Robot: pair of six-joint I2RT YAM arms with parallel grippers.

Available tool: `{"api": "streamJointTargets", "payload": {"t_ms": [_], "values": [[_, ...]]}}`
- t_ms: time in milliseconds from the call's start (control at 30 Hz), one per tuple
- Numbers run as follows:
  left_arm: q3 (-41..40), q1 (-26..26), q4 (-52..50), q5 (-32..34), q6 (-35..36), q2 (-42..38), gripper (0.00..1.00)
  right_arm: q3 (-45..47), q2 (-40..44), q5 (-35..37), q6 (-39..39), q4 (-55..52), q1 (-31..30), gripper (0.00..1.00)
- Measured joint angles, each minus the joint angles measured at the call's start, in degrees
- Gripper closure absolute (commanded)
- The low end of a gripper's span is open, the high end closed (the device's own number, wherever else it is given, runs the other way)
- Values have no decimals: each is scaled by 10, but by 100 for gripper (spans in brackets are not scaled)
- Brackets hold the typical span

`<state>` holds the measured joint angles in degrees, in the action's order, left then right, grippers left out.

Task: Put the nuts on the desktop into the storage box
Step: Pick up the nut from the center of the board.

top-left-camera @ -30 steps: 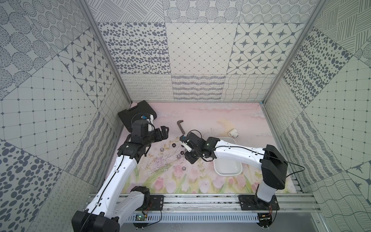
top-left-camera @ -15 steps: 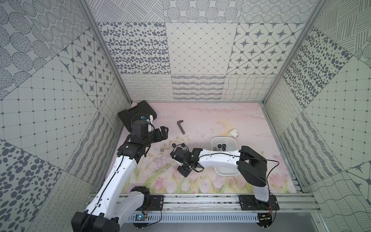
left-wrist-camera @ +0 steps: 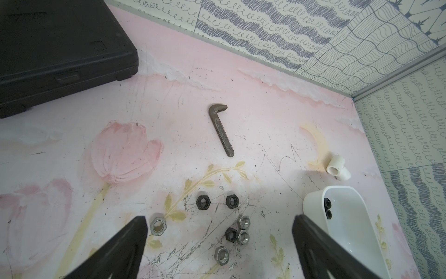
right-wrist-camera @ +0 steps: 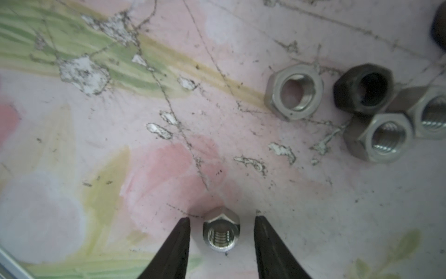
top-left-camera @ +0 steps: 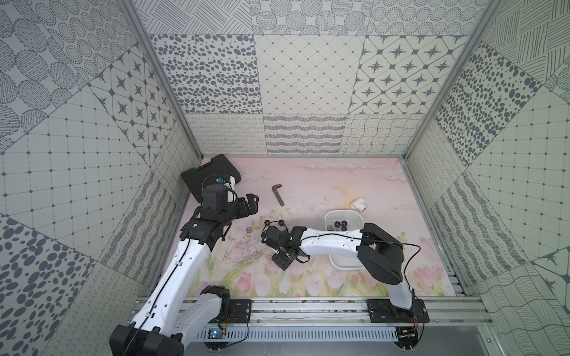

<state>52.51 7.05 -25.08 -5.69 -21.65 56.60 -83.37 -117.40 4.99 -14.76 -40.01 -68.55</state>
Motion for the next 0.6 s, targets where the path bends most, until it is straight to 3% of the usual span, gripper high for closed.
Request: {"api": "streamJointTargets", "payload": {"t_ms": [200, 433, 600], "values": [[0, 0, 0, 1, 0, 0, 1, 0, 0, -5, -3, -2, 0, 81], [0, 0, 0, 2, 0, 0, 1, 6, 9, -11, -3, 1, 9, 82], [0, 0, 0, 2, 0, 0, 1, 56, 102, -5, -11, 16, 48, 81]]}}
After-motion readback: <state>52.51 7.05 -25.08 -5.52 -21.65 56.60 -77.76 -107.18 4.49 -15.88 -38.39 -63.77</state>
